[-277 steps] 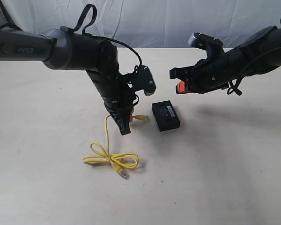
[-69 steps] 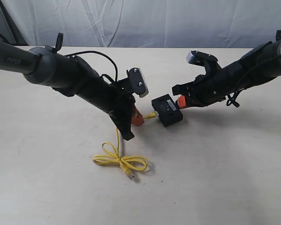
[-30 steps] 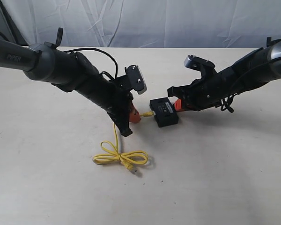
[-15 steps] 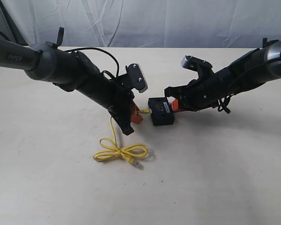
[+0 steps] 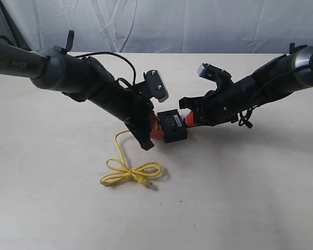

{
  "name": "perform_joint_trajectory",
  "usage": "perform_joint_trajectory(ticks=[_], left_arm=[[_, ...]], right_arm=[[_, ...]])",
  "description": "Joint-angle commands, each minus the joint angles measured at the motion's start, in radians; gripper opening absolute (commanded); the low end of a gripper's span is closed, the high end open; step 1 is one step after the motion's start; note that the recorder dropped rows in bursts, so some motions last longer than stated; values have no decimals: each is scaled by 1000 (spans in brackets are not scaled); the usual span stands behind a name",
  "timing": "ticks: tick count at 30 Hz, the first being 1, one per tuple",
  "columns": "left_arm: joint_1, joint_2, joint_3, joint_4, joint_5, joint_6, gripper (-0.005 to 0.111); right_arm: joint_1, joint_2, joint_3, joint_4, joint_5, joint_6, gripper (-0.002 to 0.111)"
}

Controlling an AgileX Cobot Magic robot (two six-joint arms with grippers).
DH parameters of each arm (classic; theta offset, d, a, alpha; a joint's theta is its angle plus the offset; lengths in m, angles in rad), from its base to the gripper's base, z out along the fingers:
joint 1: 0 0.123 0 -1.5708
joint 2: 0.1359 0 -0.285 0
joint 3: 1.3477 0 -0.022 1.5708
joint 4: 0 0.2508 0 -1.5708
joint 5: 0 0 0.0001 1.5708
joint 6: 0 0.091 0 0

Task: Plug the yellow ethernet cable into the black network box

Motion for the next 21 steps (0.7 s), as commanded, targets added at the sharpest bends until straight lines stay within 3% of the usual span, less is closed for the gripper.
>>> perform_joint_trajectory(ticks=[1, 16, 21], left_arm=[[-9, -1, -5, 22, 8, -40, 40], [-7, -41, -5, 45, 8, -114, 40], [-7, -53, -5, 157, 8, -240, 40]], right_arm=[[-34, -33, -3, 0, 22, 25, 0], [-62, -77, -3, -40, 37, 53, 0], [-62, -77, -3, -42, 42, 70, 0]])
